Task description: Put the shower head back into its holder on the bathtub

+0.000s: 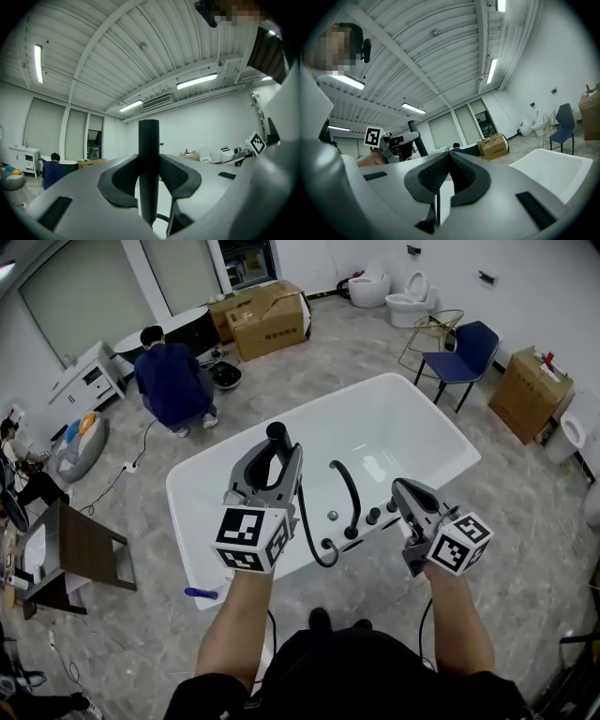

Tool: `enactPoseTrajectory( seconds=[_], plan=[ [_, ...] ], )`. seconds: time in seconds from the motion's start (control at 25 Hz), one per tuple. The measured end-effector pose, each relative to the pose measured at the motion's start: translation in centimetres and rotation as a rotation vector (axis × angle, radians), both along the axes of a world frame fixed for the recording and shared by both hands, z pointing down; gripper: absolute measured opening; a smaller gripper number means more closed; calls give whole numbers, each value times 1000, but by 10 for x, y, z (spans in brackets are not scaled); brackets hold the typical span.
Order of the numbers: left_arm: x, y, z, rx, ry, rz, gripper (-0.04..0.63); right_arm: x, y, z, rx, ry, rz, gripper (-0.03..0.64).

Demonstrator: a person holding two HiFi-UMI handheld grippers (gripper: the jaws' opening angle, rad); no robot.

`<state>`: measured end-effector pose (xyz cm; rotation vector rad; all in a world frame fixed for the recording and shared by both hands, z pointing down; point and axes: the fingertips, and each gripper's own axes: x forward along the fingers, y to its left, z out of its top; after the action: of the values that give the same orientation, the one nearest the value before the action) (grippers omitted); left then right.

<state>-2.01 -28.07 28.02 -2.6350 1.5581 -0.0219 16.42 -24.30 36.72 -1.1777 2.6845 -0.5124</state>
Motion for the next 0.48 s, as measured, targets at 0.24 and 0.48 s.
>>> enactPoseTrajectory(
  seconds=[0.24,0.48],
  plan=[
    [-3,-11,3,7,18,51,146,-33,-19,-2,8,27,-25,17],
    [-3,-22,31,-58,40,76,146,-44,-25,9,-25,46,-30,17]
  ],
)
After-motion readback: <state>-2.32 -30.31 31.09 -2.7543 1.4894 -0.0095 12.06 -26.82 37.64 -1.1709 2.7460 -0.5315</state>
